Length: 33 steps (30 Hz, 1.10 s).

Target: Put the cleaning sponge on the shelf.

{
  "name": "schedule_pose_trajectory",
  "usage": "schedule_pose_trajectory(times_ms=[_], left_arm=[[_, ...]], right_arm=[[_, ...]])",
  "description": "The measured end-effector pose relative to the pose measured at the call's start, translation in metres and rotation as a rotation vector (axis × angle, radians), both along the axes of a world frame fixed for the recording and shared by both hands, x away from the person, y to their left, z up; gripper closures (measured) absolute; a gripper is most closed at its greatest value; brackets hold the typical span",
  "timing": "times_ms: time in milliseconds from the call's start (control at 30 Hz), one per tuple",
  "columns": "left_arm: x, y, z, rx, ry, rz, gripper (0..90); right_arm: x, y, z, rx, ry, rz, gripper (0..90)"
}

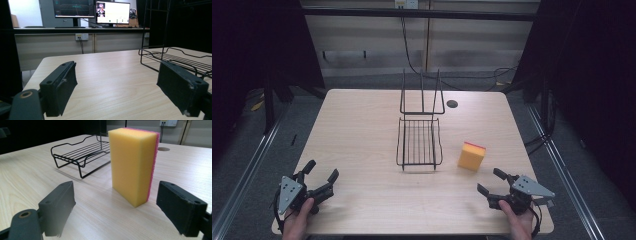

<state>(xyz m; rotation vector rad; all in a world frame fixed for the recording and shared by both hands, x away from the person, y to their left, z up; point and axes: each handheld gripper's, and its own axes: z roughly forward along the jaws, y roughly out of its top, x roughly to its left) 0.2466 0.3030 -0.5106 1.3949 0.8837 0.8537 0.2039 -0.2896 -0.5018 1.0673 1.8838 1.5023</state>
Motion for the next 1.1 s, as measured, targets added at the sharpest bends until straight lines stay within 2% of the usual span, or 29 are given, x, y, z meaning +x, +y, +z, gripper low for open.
schedule_pose_trajectory(times_ms=[267, 400, 533, 567, 800, 900, 967, 1000, 1067, 1100], left_arm=[[0.0, 0.0, 0.0, 0.0, 0.0, 0.0, 15.6], [0.0, 0.0, 0.0, 0.003, 0.001, 0.001, 15.6], [0.0, 0.0, 0.0, 0.003, 0.001, 0.001, 15.6], [0.0, 0.0, 0.0, 0.003, 0.001, 0.001, 15.6], [0.0, 0.0, 0.0, 0.003, 0.001, 0.001, 15.6], [0.0, 0.0, 0.0, 0.003, 0.001, 0.001, 15.5], [0.0, 0.0, 0.0, 0.003, 0.001, 0.001, 15.6], [0.0, 0.0, 0.0, 0.0, 0.0, 0.0, 15.6], [0.0, 0.0, 0.0, 0.003, 0.001, 0.001, 15.6], [0.0, 0.0, 0.0, 0.003, 0.001, 0.001, 15.6]], right_arm=[[0.004, -0.003, 0.004, -0.005, 0.008, 0.018, 16.1], [0.007, -0.005, 0.007, 0.023, 0.025, 0.027, 17.2], [0.01, -0.005, 0.009, 0.002, 0.027, 0.037, 20.9], [0.012, -0.005, 0.01, -0.015, 0.031, 0.046, 22.8], [0.023, -0.004, 0.018, -0.001, 0.043, 0.078, 25.5], [0.031, -0.006, 0.021, -0.01, 0.067, 0.102, 26.3], [0.033, -0.007, 0.021, -0.014, 0.071, 0.102, 25.7], [0.037, -0.009, 0.022, -0.002, 0.066, 0.111, 24.4], [0.04, -0.009, 0.023, -0.011, 0.076, 0.097, 19.9], [0.042, -0.01, 0.023, -0.003, 0.074, 0.116, 21.4]])
